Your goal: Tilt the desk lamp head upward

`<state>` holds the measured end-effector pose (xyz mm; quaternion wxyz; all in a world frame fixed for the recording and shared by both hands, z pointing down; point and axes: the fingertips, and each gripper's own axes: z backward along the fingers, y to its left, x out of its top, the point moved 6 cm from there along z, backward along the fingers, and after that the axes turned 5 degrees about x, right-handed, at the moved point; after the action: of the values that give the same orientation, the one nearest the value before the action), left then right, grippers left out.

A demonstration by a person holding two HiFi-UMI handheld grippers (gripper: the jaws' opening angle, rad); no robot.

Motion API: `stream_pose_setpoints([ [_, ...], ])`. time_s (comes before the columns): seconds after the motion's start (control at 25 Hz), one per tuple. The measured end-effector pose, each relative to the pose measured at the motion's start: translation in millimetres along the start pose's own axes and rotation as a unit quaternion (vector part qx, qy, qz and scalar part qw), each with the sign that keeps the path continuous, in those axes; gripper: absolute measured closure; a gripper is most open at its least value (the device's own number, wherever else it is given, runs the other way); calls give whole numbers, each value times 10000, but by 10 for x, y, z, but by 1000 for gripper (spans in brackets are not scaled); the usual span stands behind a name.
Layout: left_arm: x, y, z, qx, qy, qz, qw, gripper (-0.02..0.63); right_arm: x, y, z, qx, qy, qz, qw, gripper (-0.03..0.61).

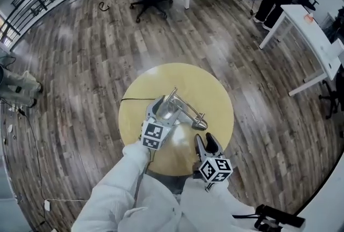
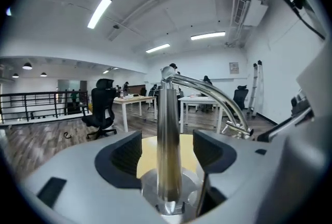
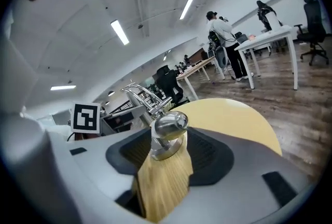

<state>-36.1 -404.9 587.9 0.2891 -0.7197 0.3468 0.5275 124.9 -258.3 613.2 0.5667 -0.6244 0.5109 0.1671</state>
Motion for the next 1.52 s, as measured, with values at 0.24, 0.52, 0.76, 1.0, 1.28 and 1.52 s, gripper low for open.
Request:
stream_pose_setpoints([
  [0.24, 96, -7, -304, -258, -95, -598, 9978, 447, 11, -126, -317, -3, -154, -250, 9996, 375],
  [0.52, 90, 17, -330, -594, -150, -507, 9968, 480, 44, -258, -408, 965, 24, -23, 9953, 363],
  [0.76, 82, 16, -339, -700, -189, -494, 9961, 482, 185, -353, -557, 2031, 882, 837, 9716, 322],
  [1.0, 73, -7, -358, -665, -129, -630, 9957, 482, 271, -336, -601, 2281, 1489, 1253, 9540, 336],
  [1.28, 83, -14, -357, -629, -30, -665, 9958, 482, 435, -249, -429, 1899, 1665, 1650, 9534, 336],
  [1.52, 66, 15, -339, -676, 30, -745, 9949, 482, 723, -80, -196, 1582, 1852, 2139, 9460, 337],
])
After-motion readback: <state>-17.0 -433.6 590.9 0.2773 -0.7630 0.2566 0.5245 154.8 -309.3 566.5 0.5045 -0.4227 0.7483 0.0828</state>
